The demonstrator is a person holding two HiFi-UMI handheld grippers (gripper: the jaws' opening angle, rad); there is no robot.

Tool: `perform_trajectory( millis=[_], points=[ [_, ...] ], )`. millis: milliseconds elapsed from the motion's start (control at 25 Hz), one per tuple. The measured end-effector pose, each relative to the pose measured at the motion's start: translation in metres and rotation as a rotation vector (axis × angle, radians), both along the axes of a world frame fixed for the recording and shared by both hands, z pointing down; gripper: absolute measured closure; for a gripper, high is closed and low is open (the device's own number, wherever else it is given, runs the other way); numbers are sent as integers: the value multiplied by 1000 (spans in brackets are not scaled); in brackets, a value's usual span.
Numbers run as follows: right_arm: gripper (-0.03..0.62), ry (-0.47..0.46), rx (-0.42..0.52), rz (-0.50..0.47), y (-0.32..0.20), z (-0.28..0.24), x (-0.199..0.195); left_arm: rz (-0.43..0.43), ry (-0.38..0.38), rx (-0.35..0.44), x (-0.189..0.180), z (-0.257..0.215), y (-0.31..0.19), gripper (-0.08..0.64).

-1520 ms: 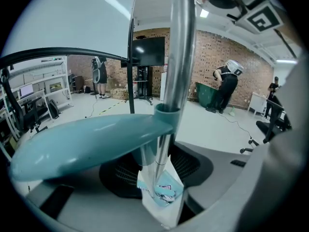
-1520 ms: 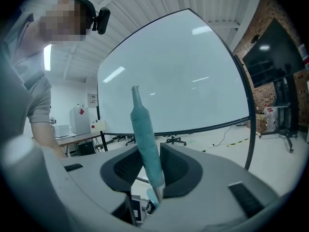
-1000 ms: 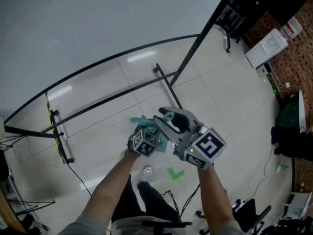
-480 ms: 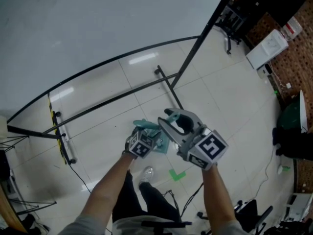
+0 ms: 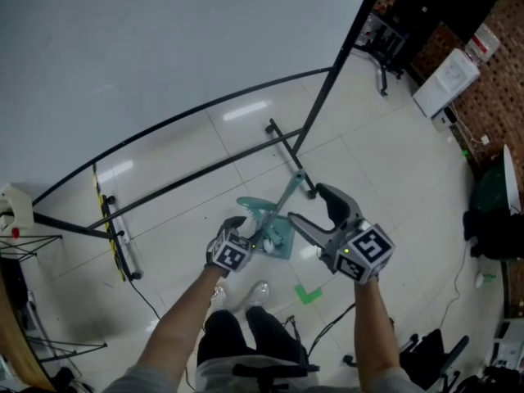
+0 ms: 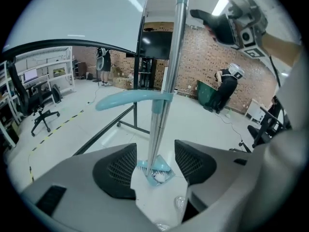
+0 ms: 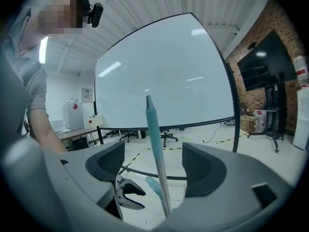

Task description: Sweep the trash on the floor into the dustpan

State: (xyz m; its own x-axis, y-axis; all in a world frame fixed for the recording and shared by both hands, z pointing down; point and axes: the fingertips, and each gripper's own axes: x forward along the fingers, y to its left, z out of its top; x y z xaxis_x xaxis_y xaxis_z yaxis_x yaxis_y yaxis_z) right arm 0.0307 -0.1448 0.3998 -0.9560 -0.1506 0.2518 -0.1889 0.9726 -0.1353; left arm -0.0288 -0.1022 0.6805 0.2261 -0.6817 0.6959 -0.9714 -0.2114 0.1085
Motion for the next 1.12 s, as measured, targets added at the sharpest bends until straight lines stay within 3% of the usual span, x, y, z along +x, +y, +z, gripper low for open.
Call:
perform_trajectory(
  millis=[80,160,280,400,640,880,1120],
  points=[
    [244,-5,7,52,5,0,11,-5,20,15,-11,-19,14,319],
    [351,-9,-2,110,13,0,20,15,37,64,-20,-47,23,331],
    [452,-26,-13,207,29,-2,26,60,-29,152,-34,-93,31,513],
    [558,-48,-7,301,44,-11,30,134,-46,216,-32,-137,37,558],
    [592,-59,29,401,74,-38,31,251,45,310,-5,-224,46,558],
    [592,-132,70,393,102,-77,28,246,135,426,5,-303,57,560],
    [592,-179,96,381,126,-108,21,239,168,471,9,-341,74,560]
  ],
)
